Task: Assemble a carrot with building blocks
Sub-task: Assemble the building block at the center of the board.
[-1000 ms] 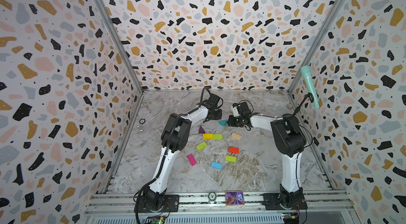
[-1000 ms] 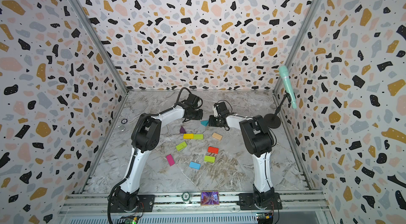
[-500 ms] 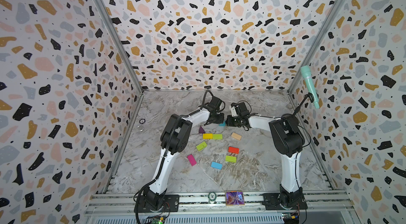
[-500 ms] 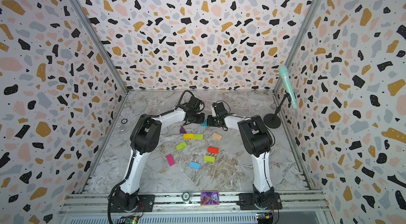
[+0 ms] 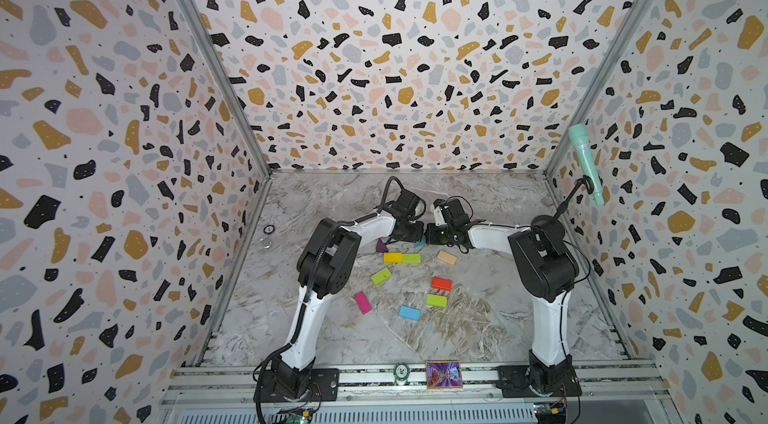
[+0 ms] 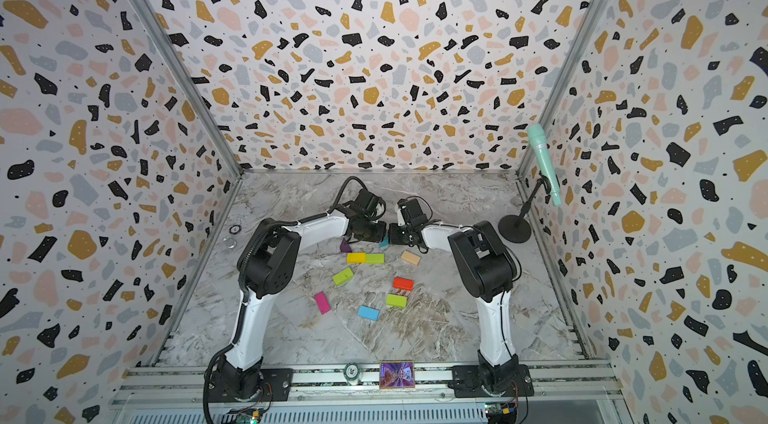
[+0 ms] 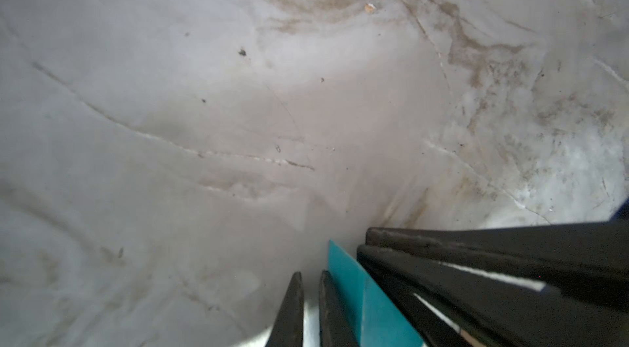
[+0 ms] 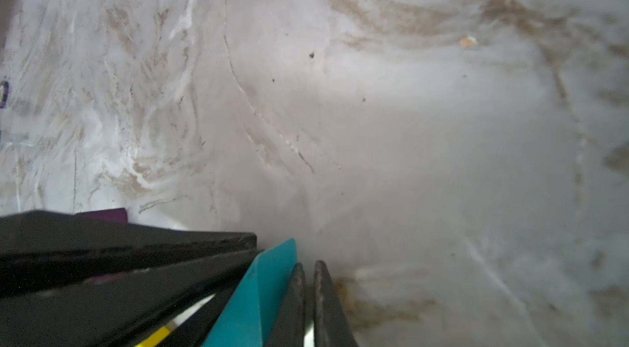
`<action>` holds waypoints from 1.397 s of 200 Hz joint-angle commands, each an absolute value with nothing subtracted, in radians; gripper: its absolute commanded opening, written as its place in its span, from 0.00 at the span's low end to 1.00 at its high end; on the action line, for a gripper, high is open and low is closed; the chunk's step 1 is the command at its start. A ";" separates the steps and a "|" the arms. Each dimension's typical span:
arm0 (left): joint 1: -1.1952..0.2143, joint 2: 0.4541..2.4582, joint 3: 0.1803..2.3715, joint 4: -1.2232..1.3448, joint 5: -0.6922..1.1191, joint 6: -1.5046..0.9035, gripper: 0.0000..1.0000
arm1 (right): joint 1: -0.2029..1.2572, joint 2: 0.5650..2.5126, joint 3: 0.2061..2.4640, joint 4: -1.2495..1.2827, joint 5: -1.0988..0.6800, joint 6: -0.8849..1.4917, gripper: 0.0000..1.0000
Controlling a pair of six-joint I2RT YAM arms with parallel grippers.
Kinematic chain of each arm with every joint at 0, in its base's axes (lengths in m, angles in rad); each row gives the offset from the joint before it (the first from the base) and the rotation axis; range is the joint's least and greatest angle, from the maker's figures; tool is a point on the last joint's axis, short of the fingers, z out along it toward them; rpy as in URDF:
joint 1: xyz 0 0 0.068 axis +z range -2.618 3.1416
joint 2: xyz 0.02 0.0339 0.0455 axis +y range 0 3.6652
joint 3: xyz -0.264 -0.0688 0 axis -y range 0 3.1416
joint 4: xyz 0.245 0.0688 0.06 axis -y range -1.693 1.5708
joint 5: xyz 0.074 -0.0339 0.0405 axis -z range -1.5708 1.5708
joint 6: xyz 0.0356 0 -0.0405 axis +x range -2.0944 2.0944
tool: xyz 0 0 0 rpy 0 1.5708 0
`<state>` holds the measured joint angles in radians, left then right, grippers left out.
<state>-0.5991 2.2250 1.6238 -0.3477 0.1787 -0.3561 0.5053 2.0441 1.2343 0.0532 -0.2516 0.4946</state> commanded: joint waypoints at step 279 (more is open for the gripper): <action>-0.638 2.167 1.515 -0.326 0.156 -0.379 0.11 | 0.557 1.909 1.068 0.069 -0.199 0.592 0.10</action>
<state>-0.6300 2.1788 1.5394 -0.3031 0.1707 -0.3656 0.5495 1.9465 1.0855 0.1059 -0.2119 0.5831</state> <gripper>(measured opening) 0.110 0.102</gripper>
